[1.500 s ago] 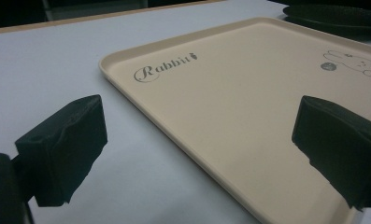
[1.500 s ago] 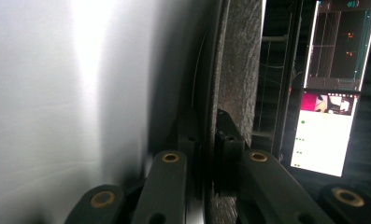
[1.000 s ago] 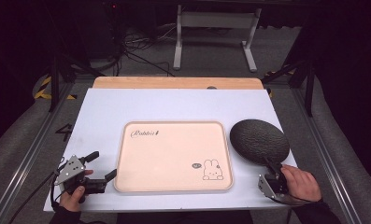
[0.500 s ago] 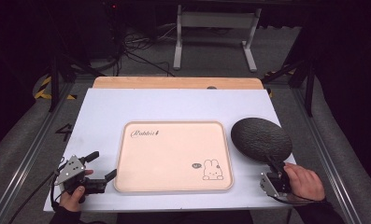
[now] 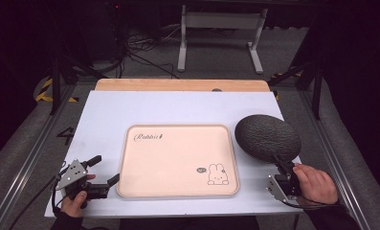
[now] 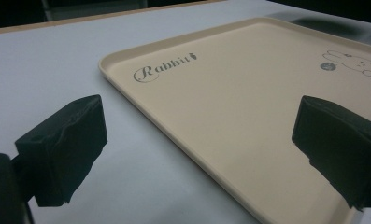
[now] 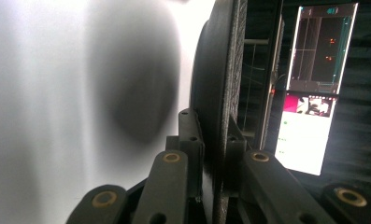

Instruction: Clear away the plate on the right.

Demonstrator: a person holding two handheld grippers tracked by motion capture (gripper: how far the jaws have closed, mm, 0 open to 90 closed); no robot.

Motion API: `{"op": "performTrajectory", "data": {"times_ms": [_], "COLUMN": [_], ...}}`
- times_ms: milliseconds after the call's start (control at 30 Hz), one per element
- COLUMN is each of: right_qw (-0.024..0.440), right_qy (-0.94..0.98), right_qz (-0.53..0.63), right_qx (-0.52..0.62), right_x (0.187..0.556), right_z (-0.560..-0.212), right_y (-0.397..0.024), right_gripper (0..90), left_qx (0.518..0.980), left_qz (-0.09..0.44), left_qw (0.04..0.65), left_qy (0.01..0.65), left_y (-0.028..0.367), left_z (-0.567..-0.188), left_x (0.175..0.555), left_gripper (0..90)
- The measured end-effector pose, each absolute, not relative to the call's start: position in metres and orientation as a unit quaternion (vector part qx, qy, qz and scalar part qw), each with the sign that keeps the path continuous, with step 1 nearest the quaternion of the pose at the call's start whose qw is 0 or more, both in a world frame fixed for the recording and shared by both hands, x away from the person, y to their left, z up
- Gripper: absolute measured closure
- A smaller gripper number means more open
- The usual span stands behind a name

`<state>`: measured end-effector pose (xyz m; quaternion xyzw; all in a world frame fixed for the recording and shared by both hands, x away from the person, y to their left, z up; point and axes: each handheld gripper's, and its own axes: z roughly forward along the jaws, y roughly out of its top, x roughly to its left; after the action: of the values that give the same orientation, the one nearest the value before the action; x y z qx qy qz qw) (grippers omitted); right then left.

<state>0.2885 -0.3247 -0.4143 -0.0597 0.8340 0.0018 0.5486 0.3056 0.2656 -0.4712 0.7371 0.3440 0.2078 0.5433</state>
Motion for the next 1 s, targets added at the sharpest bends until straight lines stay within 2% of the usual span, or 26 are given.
{"op": "performTrajectory", "data": {"times_ms": [1000], "right_qw": [0.566], "right_qy": [0.815], "right_qz": [0.049], "right_qx": [-0.114], "right_x": [0.287], "right_z": [-0.380], "right_y": [-0.267], "right_gripper": [84.2], "left_qx": [0.738], "left_qz": [0.207], "left_qw": [0.543], "left_qy": [0.343], "left_y": [0.266], "left_z": [-0.471], "left_x": [0.306], "left_gripper": [4.0]}}
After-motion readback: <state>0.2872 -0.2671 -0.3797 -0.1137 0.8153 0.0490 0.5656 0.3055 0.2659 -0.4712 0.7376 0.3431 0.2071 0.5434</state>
